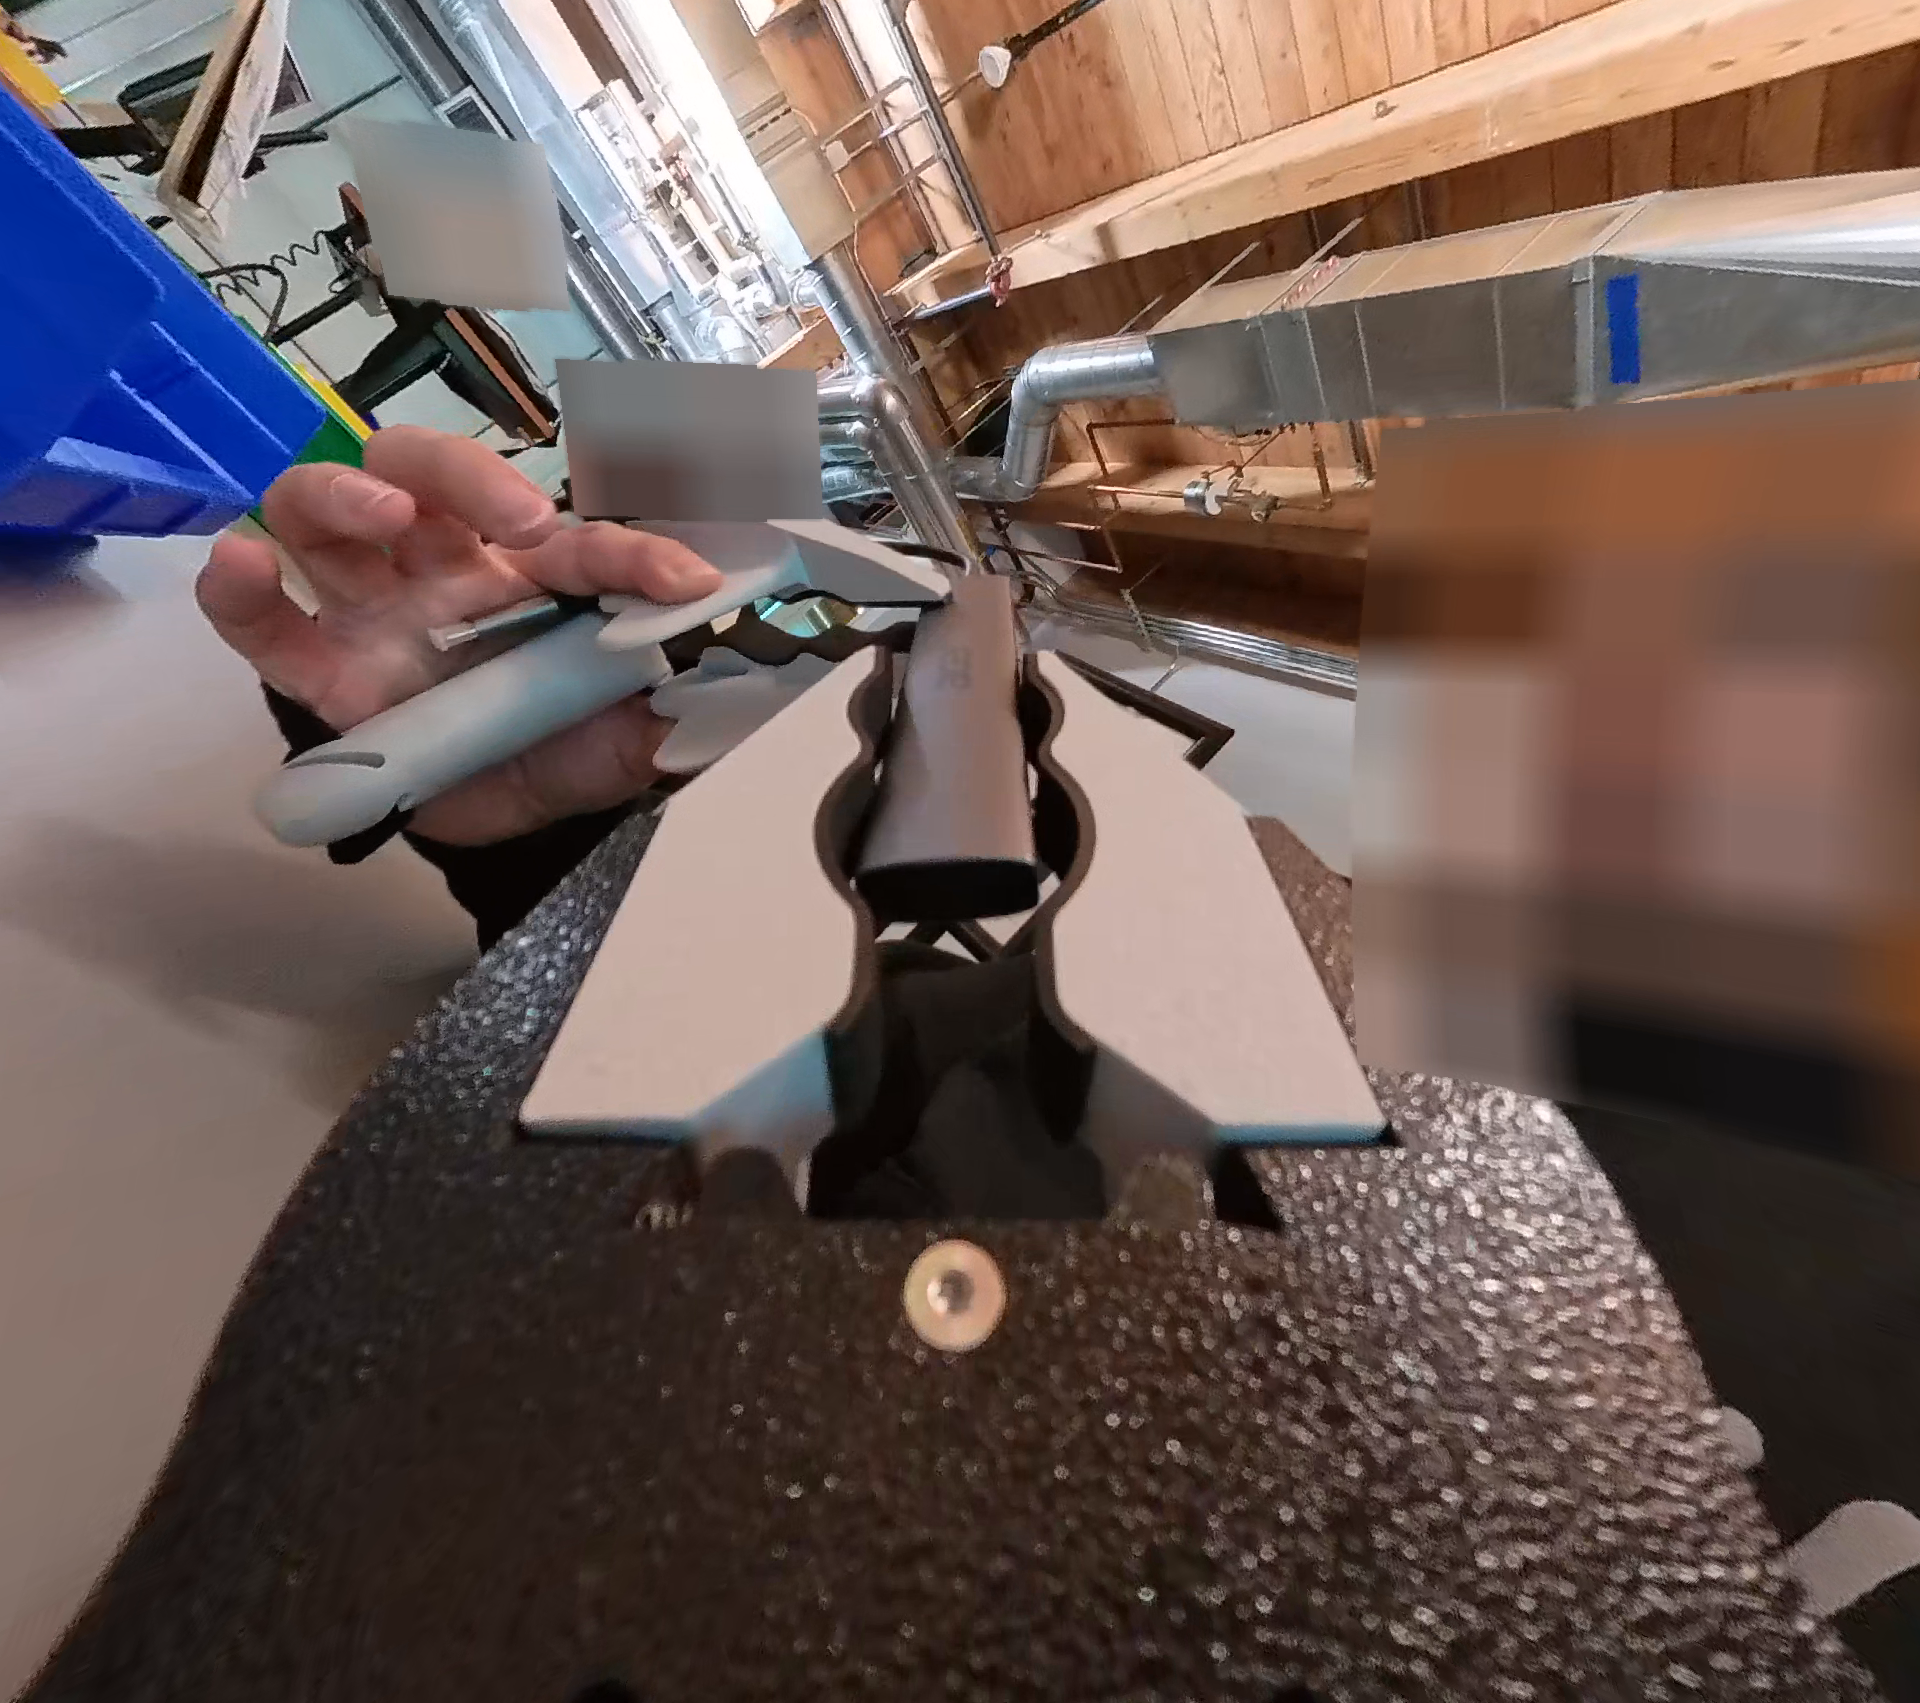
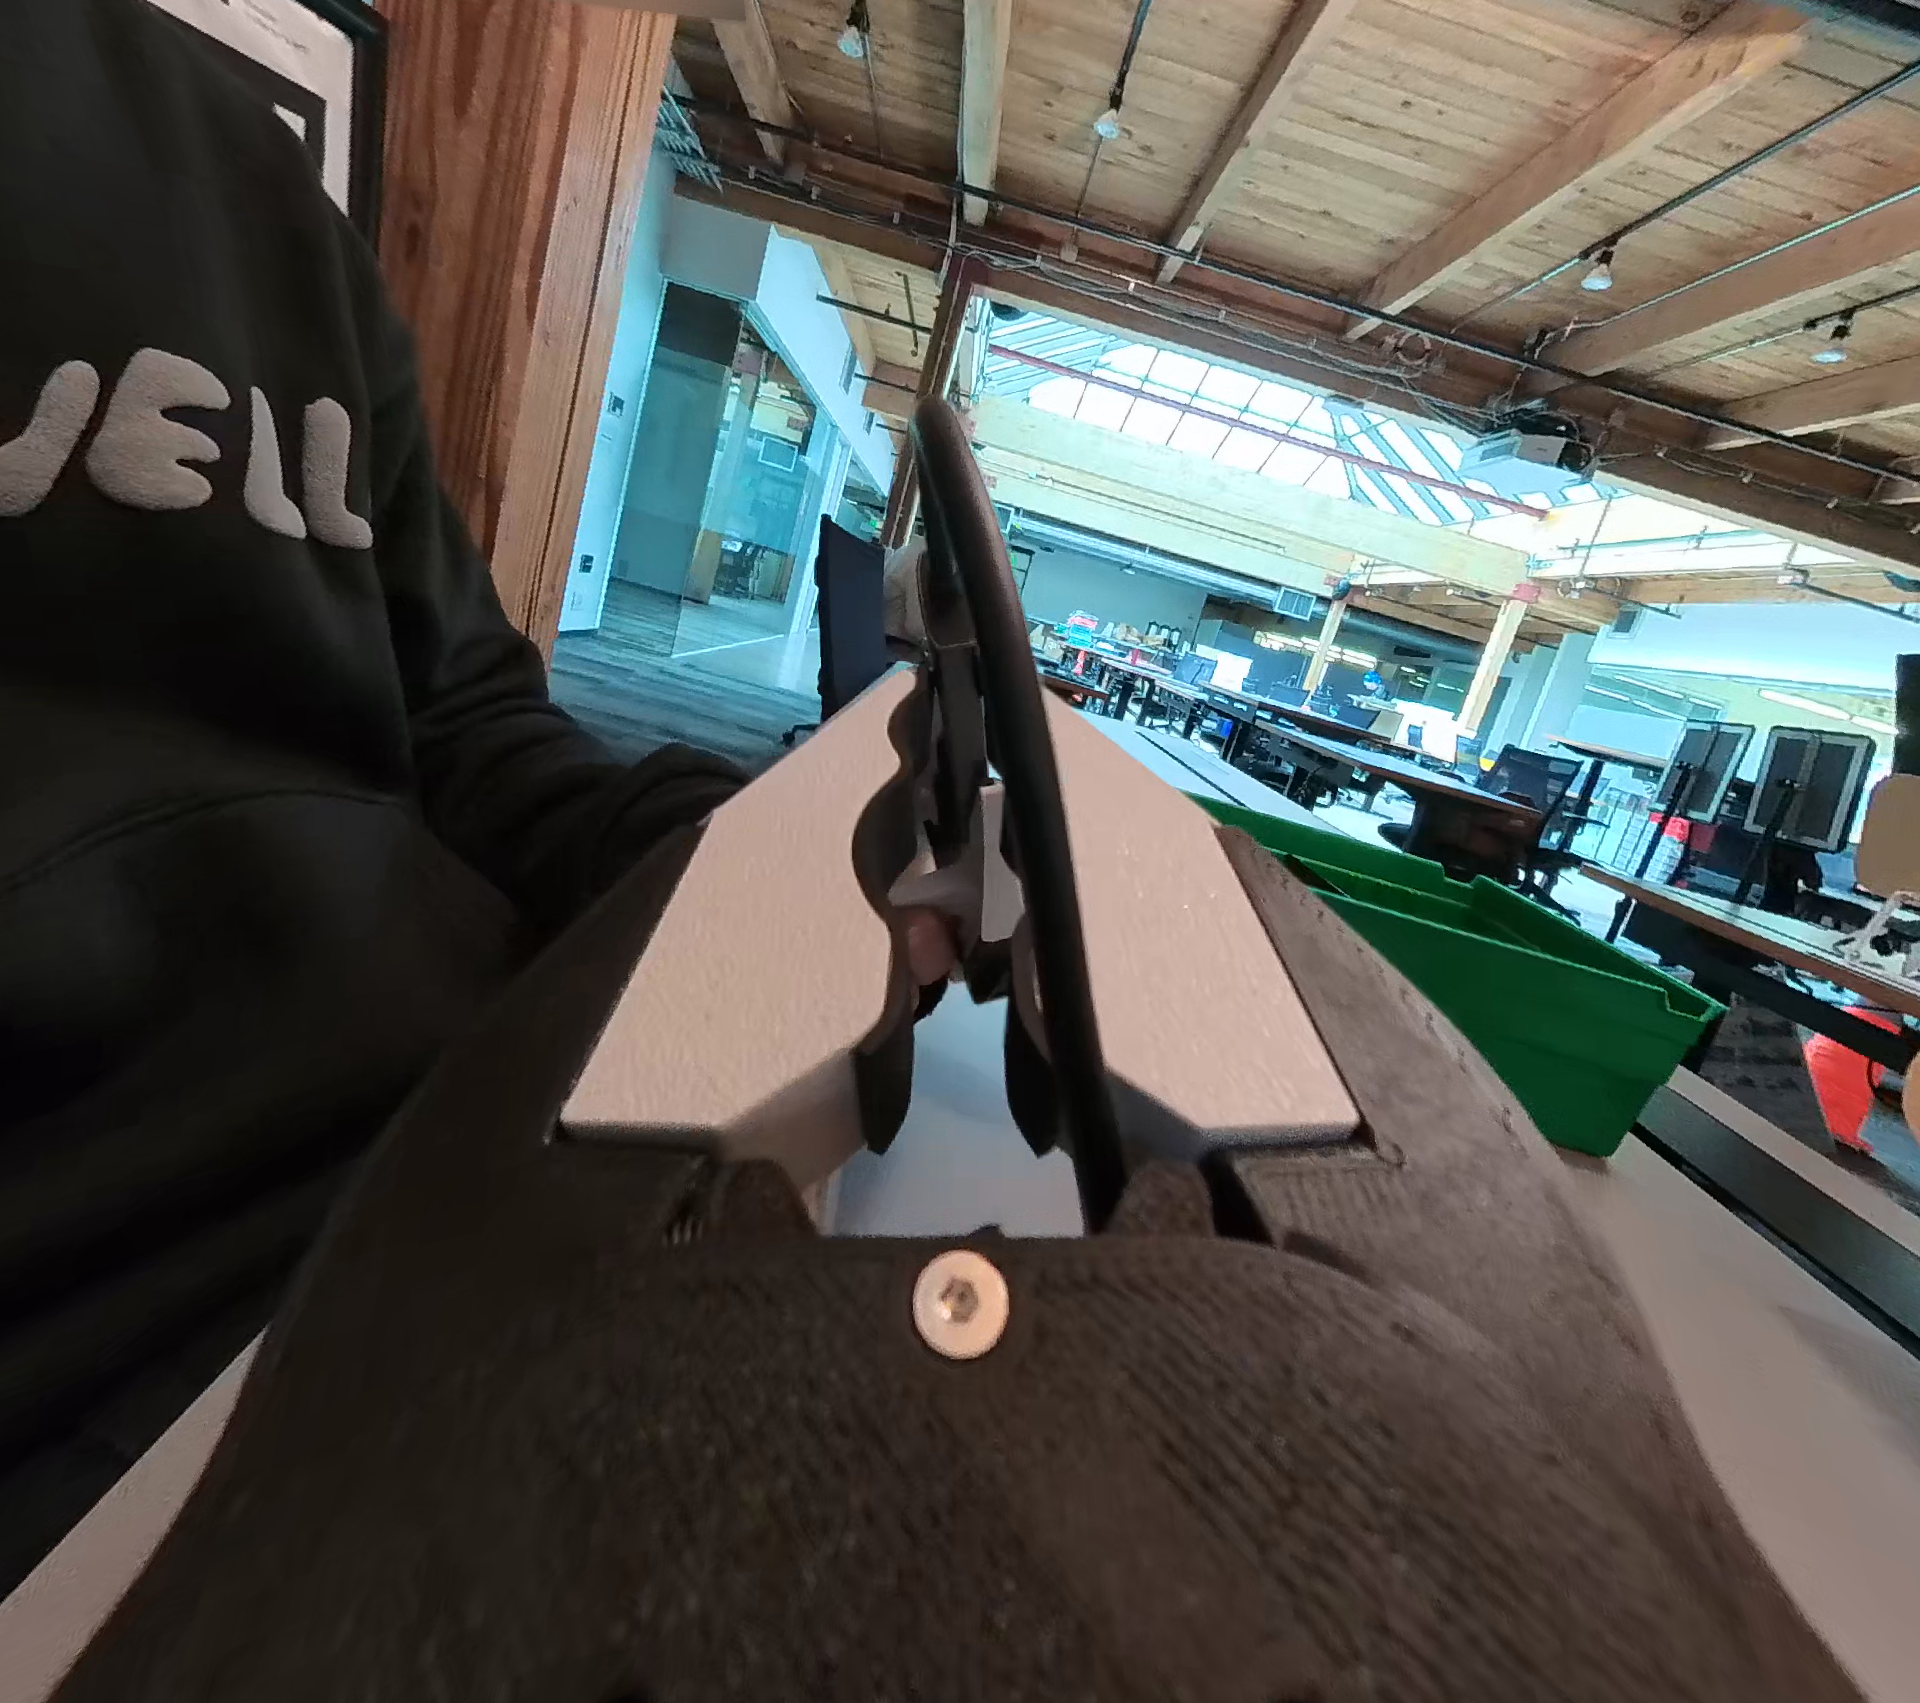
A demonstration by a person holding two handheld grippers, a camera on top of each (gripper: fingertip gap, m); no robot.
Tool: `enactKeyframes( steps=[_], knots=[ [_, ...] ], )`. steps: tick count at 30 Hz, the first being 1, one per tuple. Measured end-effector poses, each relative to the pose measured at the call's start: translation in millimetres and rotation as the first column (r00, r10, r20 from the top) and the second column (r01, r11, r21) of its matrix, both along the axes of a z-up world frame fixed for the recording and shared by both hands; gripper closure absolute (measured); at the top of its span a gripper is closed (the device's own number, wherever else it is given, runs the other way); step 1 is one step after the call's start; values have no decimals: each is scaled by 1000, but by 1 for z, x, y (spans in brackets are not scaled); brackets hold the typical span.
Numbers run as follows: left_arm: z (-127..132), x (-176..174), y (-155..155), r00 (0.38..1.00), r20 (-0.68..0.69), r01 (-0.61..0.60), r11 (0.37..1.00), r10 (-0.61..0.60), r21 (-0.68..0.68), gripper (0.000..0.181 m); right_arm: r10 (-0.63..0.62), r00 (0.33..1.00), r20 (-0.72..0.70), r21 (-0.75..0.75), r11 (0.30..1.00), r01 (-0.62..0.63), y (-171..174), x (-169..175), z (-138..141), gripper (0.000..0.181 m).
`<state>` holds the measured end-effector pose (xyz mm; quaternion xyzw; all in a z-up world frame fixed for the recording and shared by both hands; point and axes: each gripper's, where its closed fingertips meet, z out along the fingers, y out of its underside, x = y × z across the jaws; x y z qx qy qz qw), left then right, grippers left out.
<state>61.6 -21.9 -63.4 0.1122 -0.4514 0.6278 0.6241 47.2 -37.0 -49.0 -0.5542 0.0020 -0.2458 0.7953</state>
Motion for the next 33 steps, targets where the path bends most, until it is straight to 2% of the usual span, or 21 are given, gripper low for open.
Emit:
enactKeyframes(
  steps=[3,4,5,7,8,9,10,12,13,15,16,19,20,21,23,25,28,30,33],
  knots=[
    [3,4,6,997,64,-45,999,46,-27,160,-41,998,-56,-24,999,40,-1,9,-5,175],
    [4,6,8,989,119,-82,996,85,-31,160,-97,991,-88,-40,995,94,-5,17,-7,161],
    [4,10,11,970,195,-137,990,142,-36,160,-154,981,-115,-55,987,148,-11,24,-6,137],
    [8,20,21,888,370,-263,962,272,-77,160,-208,962,-174,-93,976,195,-21,28,-2,106],
    [8,24,26,814,478,-318,942,329,-106,160,-232,950,-211,-125,970,209,-25,29,0,89],
    [4,27,31,711,597,-368,920,372,-135,160,-246,940,-238,-173,963,208,-27,26,1,74],
    [-3,31,35,591,707,-404,901,389,-158,160,-247,936,-251,-214,957,195,-27,21,2,66],
    [-17,35,41,370,847,-432,878,381,-206,160,-226,944,-239,-252,954,164,-21,7,10,64],
    [-20,35,44,301,872,-427,873,385,-238,160,-230,947,-222,-244,954,175,-16,5,15,65],
    [-19,29,46,237,878,-382,871,415,-309,160,-282,943,-175,-247,940,235,-2,13,15,64],
    [-20,26,45,215,876,-366,867,432,-338,160,-309,936,-165,-294,922,253,8,19,6,67],
    [-35,28,36,142,895,-378,859,423,-346,161,-460,871,-170,-511,797,321,23,42,-37,73],
    [-41,30,34,119,903,-389,856,414,-341,161,-482,861,-164,-537,775,332,27,44,-42,76],
    [-44,31,32,107,907,-393,855,408,-338,161,-462,873,-154,-526,786,323,34,41,-41,79],
    [-49,27,31,130,907,-366,869,401,-332,161,-404,901,-158,-470,833,291,45,36,-35,81],
    [-49,22,30,151,900,-344,875,410,-341,161,-381,898,-220,-457,854,250,45,39,-45,86],
    [-48,18,28,159,890,-325,874,427,-361,160,-337,884,-325,-466,870,161,44,42,-69,102],
    [-50,16,27,155,893,-319,877,423,-359,161,-304,891,-337,-415,897,149,44,42,-68,122],
    [-51,14,24,179,887,-314,879,426,-359,160,-274,906,-321,-376,915,144,46,42,-67,127]
  ],
)
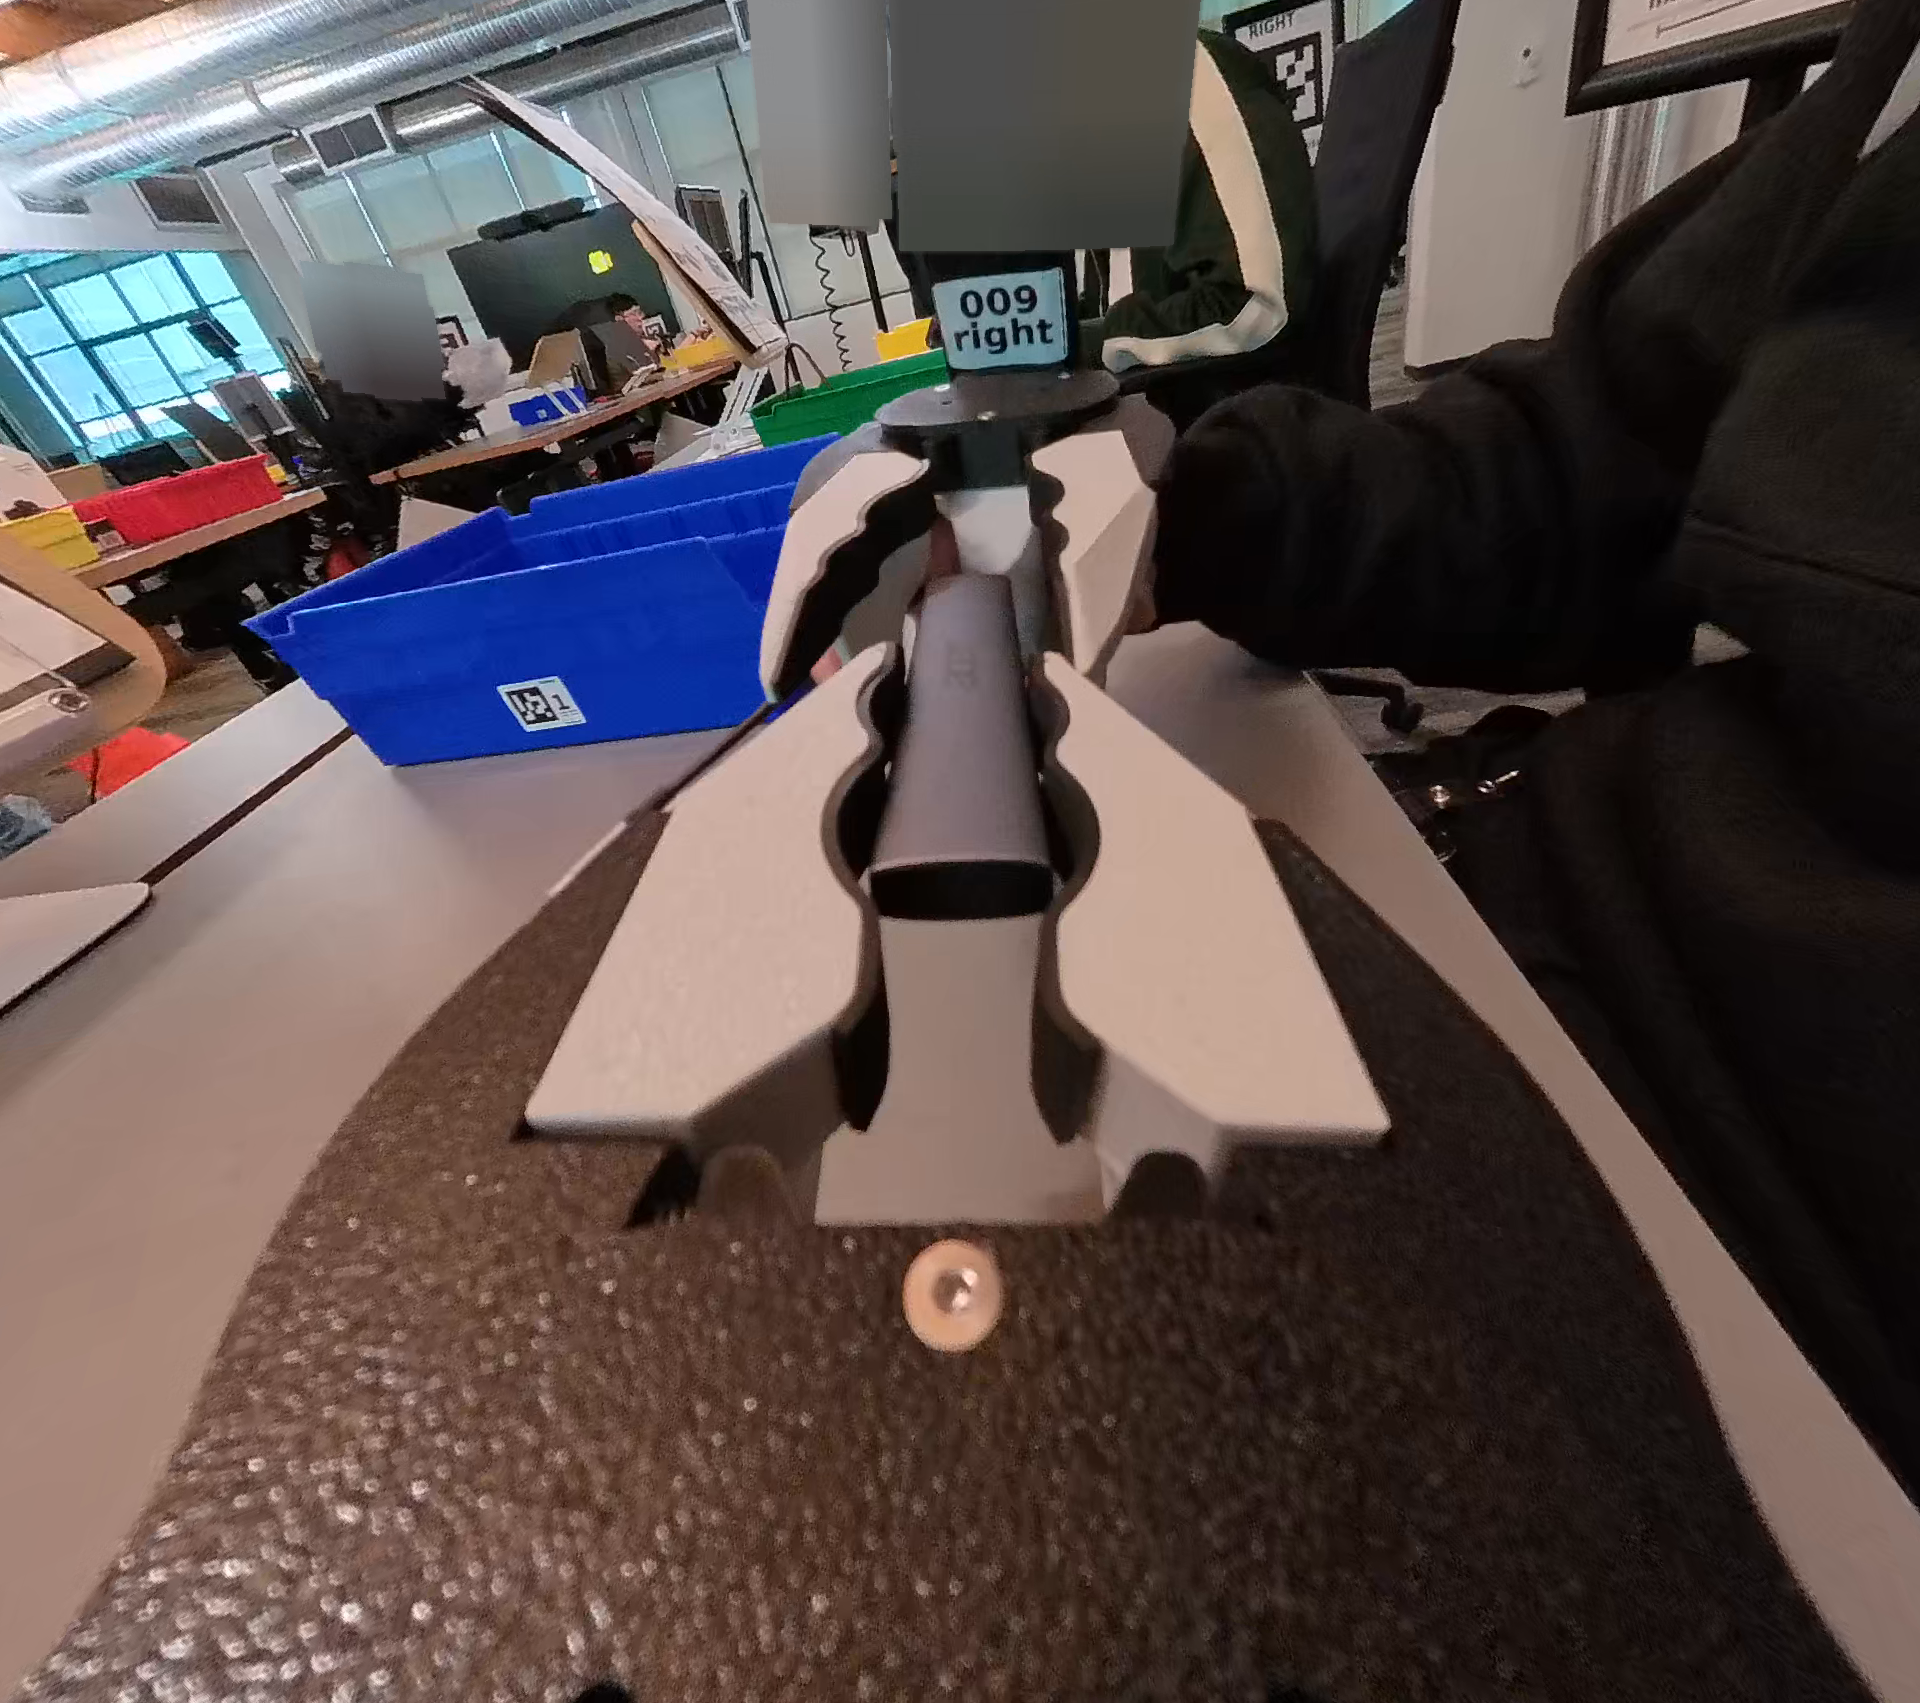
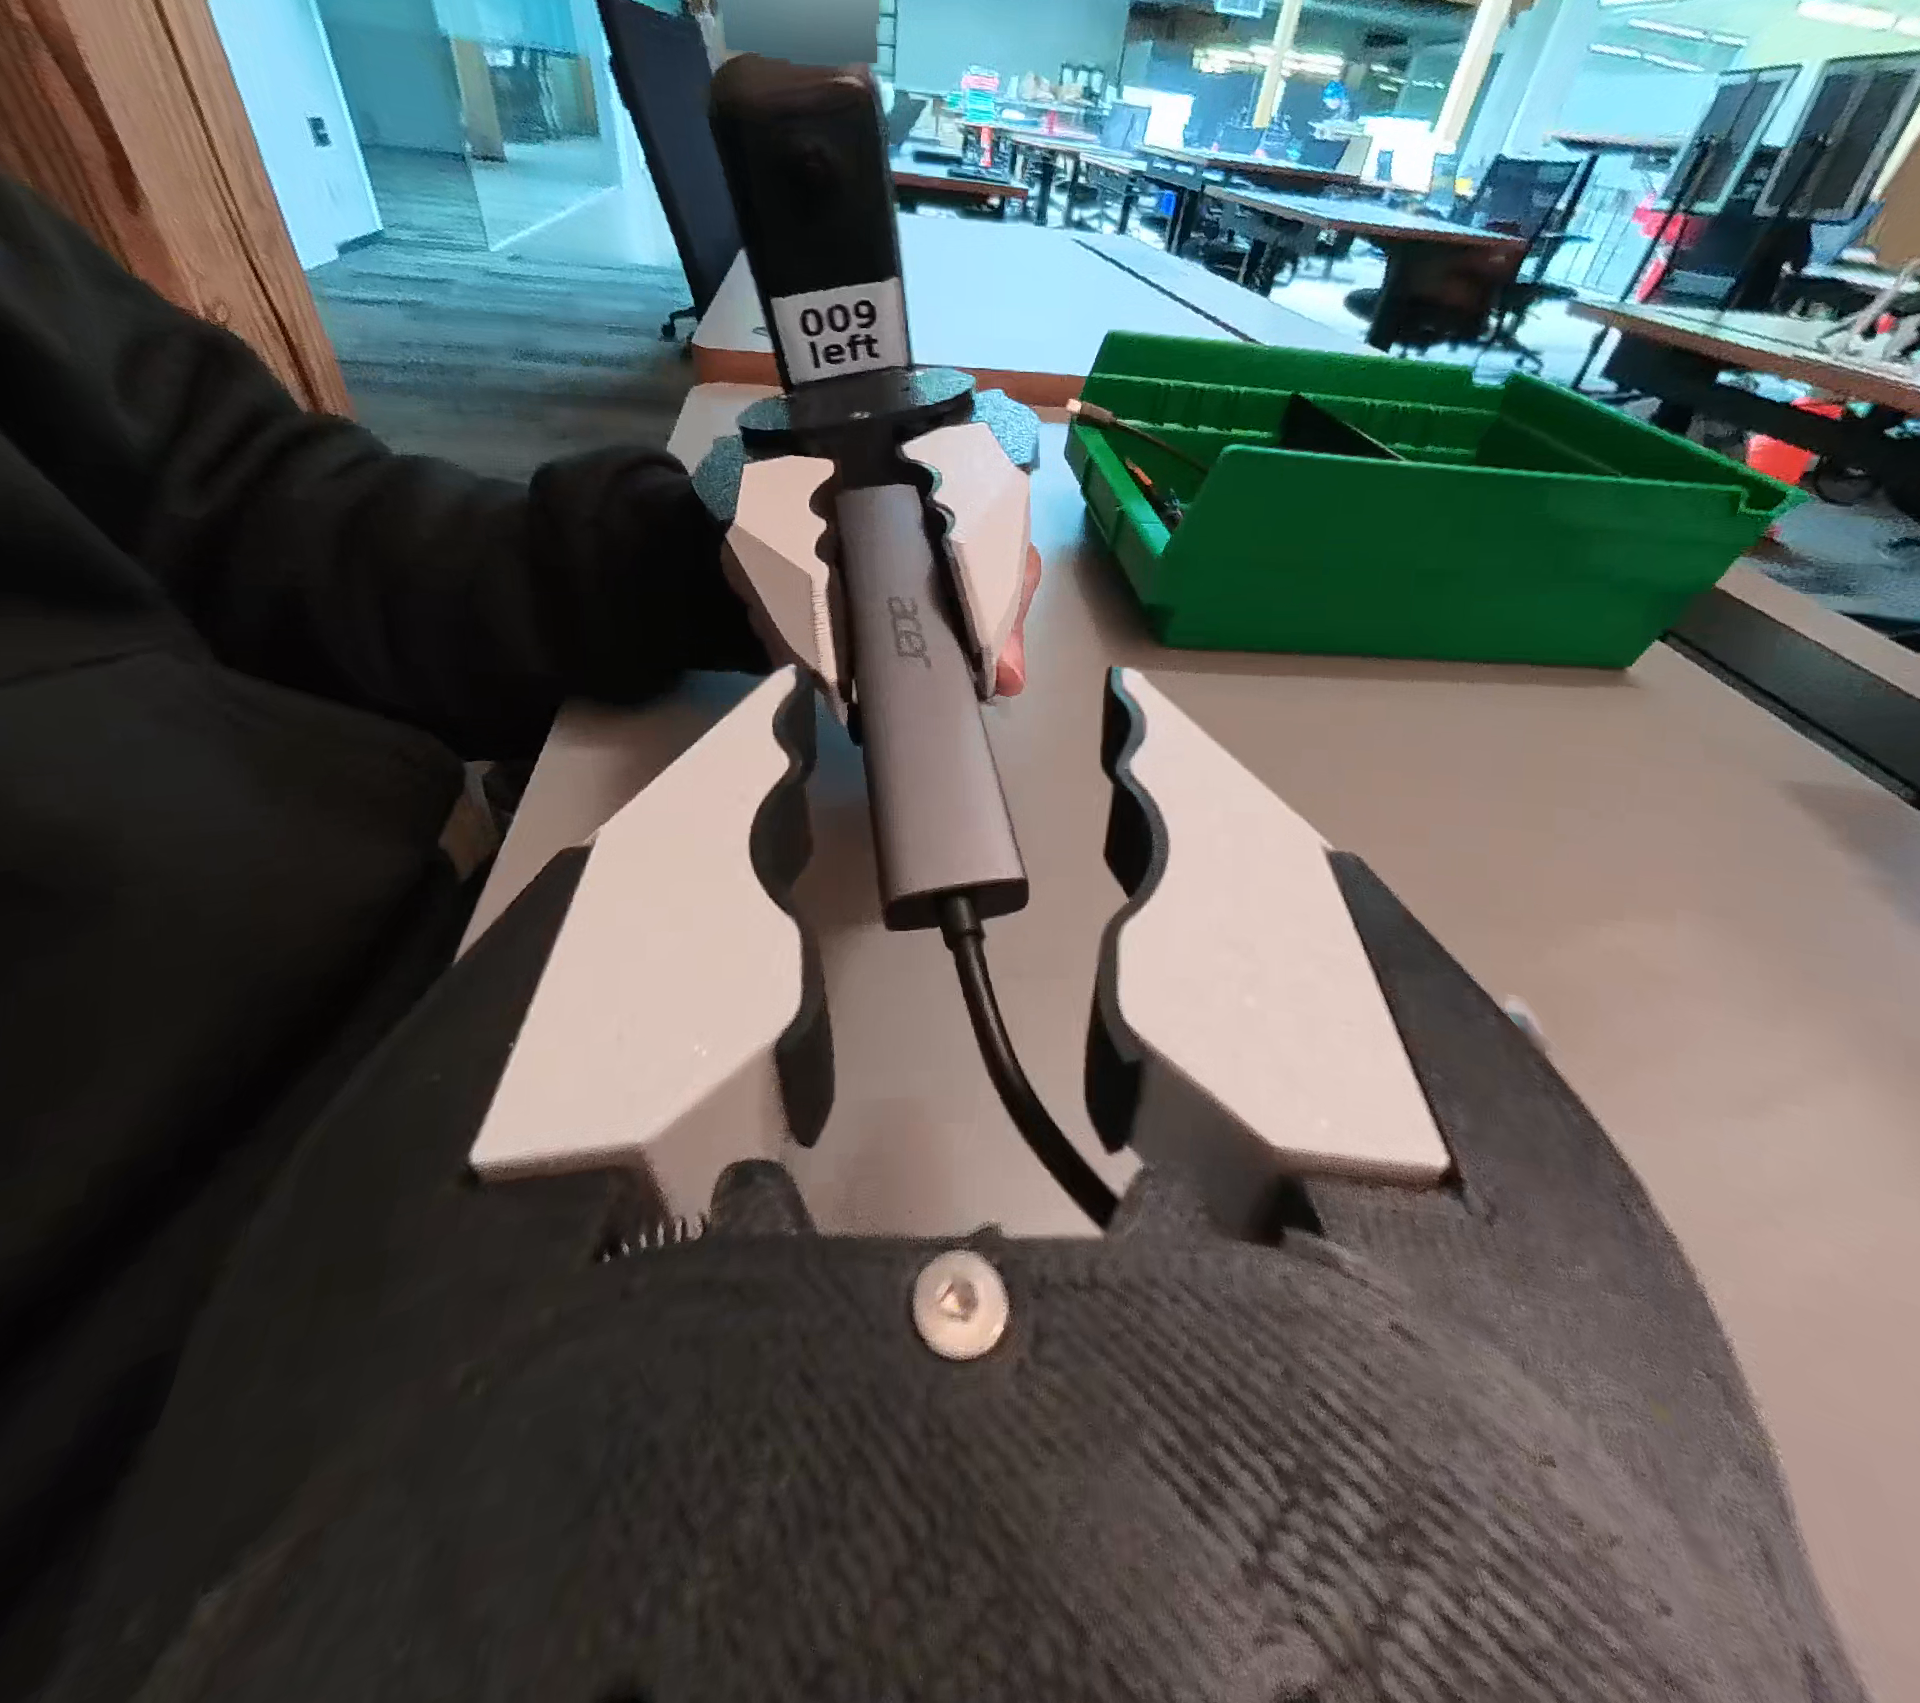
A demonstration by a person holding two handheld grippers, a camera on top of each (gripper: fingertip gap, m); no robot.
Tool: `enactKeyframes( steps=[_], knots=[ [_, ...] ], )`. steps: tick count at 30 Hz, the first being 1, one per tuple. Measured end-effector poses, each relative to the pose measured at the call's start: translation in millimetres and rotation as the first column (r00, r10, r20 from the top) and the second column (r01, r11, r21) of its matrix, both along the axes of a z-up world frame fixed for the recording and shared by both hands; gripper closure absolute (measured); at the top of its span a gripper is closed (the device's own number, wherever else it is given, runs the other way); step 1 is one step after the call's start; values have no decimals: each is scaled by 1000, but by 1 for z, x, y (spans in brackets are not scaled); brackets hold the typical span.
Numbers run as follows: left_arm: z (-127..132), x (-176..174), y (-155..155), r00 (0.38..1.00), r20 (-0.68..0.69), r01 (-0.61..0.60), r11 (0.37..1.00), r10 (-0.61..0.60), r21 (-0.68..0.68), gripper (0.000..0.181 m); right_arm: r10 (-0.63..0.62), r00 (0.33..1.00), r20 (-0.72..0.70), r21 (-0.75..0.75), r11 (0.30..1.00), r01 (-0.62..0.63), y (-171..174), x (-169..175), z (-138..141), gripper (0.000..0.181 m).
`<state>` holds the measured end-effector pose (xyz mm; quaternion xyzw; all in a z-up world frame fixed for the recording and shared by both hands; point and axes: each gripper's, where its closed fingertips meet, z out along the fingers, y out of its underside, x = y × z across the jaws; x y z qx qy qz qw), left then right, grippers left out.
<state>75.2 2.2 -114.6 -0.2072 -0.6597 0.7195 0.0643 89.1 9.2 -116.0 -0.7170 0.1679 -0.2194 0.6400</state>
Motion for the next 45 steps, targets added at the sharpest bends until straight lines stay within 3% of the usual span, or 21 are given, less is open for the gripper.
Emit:
enactKeyframes(
  steps=[4,12,21,23,26,30,33,37,40,45],
  knots=[
    [-3,1,-2,1000,-17,5,1000,-5,3,161,73,997,9,12,997,-73,2,-8,-4,149],
    [-4,2,-1,1000,-16,3,1000,-3,-1,159,136,991,-17,103,986,-133,3,-10,-6,156],
    [-12,29,-7,974,-136,-158,971,184,180,135,19,997,72,57,998,-23,-6,5,-9,160],
    [-13,24,1,982,-123,-112,965,145,237,109,2,997,76,115,993,-11,-13,7,-3,160],
    [-8,40,9,957,-158,-191,936,245,295,113,-54,997,50,196,980,43,-29,15,4,160],
    [2,41,1,872,-393,-149,922,293,358,116,-83,995,52,225,972,69,-33,18,7,160],
    [2,36,-10,775,-559,-69,918,296,390,118,-121,989,81,215,971,101,-34,20,8,160],
    [1,29,-25,609,-750,40,935,258,354,143,-180,972,153,148,976,158,-30,23,5,160],
    [3,38,-29,480,-850,54,960,217,275,170,-210,951,228,68,978,200,-27,24,1,160],
    [-2,45,-27,389,-905,86,971,173,223,173,-246,924,293,-9,966,260,-27,28,-4,160]
  ],
)
